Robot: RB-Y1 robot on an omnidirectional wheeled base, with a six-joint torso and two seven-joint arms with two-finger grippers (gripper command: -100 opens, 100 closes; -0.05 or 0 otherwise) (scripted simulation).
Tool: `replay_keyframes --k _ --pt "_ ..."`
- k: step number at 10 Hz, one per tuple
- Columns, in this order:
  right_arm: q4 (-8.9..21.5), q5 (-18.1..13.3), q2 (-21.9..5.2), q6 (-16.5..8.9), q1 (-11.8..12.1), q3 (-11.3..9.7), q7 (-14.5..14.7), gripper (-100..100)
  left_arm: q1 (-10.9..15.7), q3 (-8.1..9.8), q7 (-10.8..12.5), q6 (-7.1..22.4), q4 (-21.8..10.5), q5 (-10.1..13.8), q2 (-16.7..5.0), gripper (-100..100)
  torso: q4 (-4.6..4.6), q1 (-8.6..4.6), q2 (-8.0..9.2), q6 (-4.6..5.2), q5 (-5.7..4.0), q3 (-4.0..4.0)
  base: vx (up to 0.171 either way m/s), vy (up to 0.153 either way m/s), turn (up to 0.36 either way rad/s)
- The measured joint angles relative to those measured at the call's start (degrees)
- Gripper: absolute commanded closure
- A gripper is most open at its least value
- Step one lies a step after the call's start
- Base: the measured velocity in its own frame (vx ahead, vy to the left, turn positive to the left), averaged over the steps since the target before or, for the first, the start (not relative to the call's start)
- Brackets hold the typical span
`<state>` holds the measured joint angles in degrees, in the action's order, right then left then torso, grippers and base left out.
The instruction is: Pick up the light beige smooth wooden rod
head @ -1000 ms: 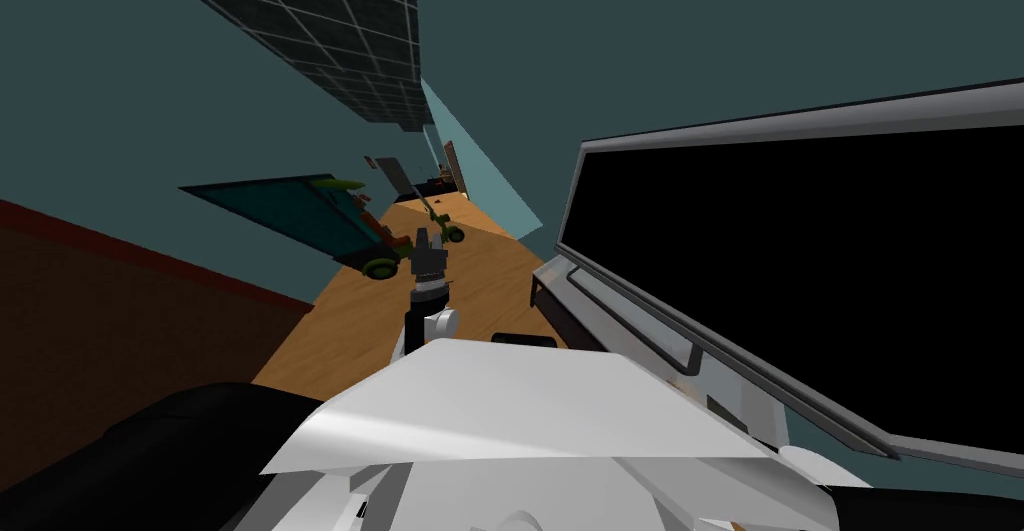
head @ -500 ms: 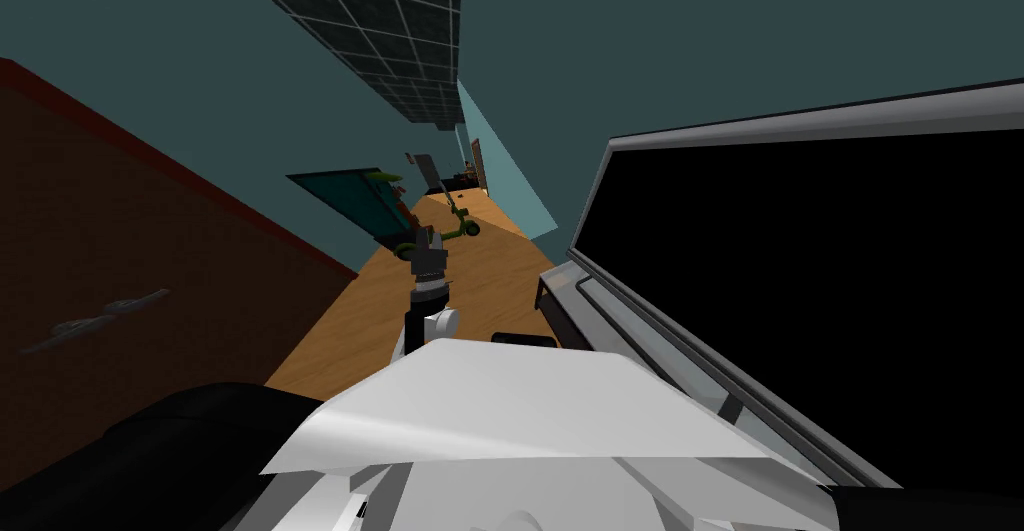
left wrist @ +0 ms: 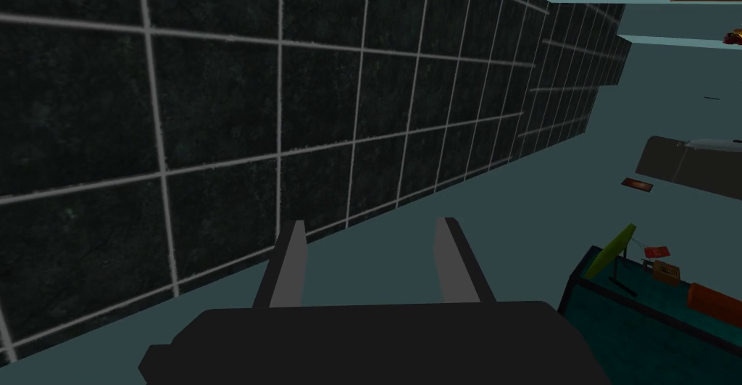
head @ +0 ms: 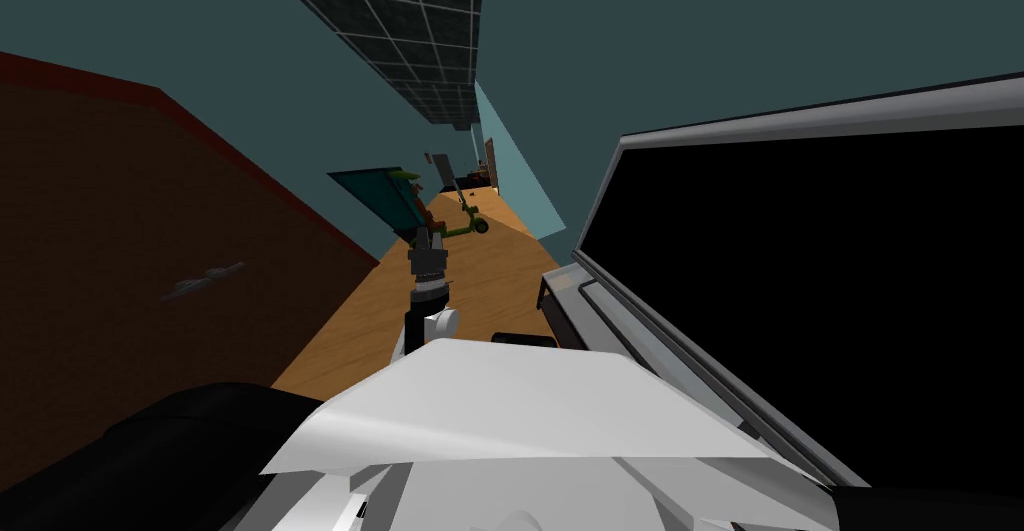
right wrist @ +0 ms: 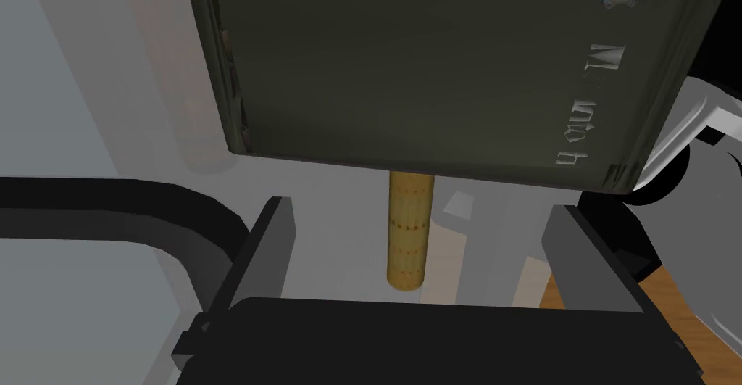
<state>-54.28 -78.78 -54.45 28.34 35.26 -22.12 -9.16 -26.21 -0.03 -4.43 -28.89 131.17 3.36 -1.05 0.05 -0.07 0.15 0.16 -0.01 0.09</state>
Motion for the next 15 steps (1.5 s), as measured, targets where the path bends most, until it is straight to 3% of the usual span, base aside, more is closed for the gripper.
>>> replay_keyframes --k 1,5,6,10,11,12,15 --pt "-0.01 0.02 -0.01 0.01 0.01 0.01 0.0 -100 0.0 0.0 0.0 0.0 0.0 0.0 0.0 0 -0.02 0.13 -0.07 -0.01 0.03 -0.04 -0.005 -0.025 0.077" --pt "4.9 1.02 4.74 -1.89 -1.9 -1.25 3.01 -100 0.0 0.0 0.0 0.0 0.0 0.0 0.0 0 -0.01 0.11 -0.03 -0.01 0.03 -0.02 -0.022 -0.022 0.072" --pt "4.98 1.02 4.85 -2.05 -1.93 -1.31 3.09 100 0.0 0.0 0.0 0.0 0.0 0.0 0.0 0 -0.02 0.16 -0.08 -0.01 0.05 -0.05 0.0 0.0 0.0" --pt "4.97 1.03 4.83 -2.06 -1.93 -1.29 3.07 100 0.0 0.0 0.0 0.0 0.0 0.0 0.0 0 -0.04 0.22 -0.12 -0.01 0.05 -0.08 0.0 0.0 0.0" --pt "4.97 1.03 4.83 -2.06 -1.93 -1.29 3.07 0 0.0 0.0 0.0 0.0 0.0 0.0 0.0 0 -0.04 0.22 -0.13 -0.01 0.05 -0.08 0.0 0.0 0.0" --pt "4.97 1.03 4.83 -2.06 -1.93 -1.29 3.07 100 0.0 0.0 0.0 0.0 0.0 0.0 0.0 0 -0.04 0.22 -0.13 -0.01 0.05 -0.08 0.018 0.015 -0.064" --pt "0.76 0.03 1.69 -1.62 -0.05 -0.95 0.27 100 -0.01 -0.01 0.0 0.0 0.0 0.0 0.01 0 -0.07 0.41 -0.24 0.04 0.15 -0.15 0.028 0.032 -0.102"
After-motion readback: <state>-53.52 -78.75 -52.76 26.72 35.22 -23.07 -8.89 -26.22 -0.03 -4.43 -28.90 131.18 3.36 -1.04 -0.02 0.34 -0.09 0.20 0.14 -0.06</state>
